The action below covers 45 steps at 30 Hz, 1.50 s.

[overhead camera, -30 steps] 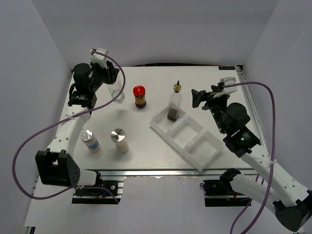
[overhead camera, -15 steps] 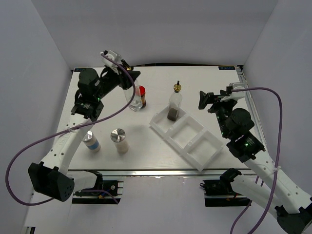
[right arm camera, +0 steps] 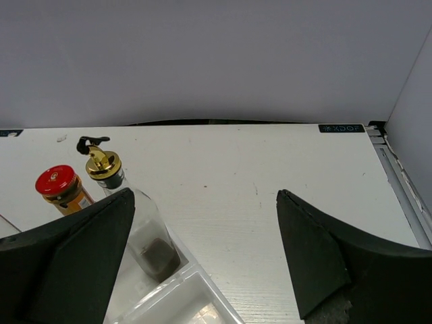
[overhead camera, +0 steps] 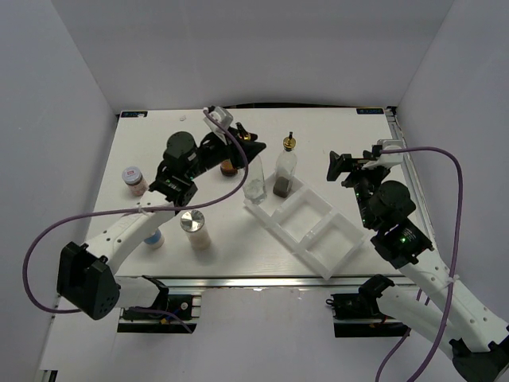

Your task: Organize the condiment bottles

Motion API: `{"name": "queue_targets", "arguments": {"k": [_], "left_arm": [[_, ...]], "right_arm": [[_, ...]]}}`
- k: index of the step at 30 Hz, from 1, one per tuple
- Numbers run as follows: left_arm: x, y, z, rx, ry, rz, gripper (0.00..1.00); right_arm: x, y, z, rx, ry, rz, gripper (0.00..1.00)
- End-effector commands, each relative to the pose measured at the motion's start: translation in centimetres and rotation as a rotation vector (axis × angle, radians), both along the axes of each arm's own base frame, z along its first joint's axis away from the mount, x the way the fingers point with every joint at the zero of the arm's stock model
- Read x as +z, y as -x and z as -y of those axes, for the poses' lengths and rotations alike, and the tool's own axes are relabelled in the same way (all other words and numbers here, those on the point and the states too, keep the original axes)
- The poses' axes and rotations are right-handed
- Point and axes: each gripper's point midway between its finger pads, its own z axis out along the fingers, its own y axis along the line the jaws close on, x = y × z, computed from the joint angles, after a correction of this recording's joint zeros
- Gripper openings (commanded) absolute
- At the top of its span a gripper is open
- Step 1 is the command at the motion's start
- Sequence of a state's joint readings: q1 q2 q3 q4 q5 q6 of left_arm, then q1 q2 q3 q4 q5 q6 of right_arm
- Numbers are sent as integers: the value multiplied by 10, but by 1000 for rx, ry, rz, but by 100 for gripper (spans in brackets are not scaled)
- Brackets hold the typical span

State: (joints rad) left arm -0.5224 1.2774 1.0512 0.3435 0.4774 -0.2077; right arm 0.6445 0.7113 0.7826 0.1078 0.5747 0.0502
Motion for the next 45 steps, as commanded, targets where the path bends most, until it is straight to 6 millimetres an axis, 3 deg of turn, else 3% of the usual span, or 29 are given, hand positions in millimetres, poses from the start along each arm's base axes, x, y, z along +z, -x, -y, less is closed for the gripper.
{"name": "queue_targets", "arguments": {"k": [1, 9, 19, 24, 29, 38, 39, 40, 45], "left_arm": [[41, 4, 10, 32, 97, 138, 0], [3, -8, 46, 40, 1, 110, 0], [-26, -22, 59, 66, -7, 92, 0], [-25, -22, 64, 46, -11, 128, 0], [-39, -31, 70, 51, -10, 94, 0], [-59, -41, 66, 126, 2, 8, 0], [-60, -41, 66, 132, -4, 7, 2], [-64, -41, 66, 134, -14, 4, 15], [-80, -40, 70, 129, -47, -32, 33]], "right_arm": [[11, 1, 7, -35, -32, 42, 90], [11, 3, 12, -50, -31, 55, 90], [9, 2, 11, -51, -9, 51, 89], [9, 2, 12, -52, -4, 52, 89], [10, 4, 14, -53, -9, 59, 89], [3, 0, 11, -54, 4, 47, 89], [2, -1, 10, -52, 5, 46, 89], [2, -1, 10, -53, 7, 44, 89], [0, -3, 8, -50, 12, 38, 89]]}}
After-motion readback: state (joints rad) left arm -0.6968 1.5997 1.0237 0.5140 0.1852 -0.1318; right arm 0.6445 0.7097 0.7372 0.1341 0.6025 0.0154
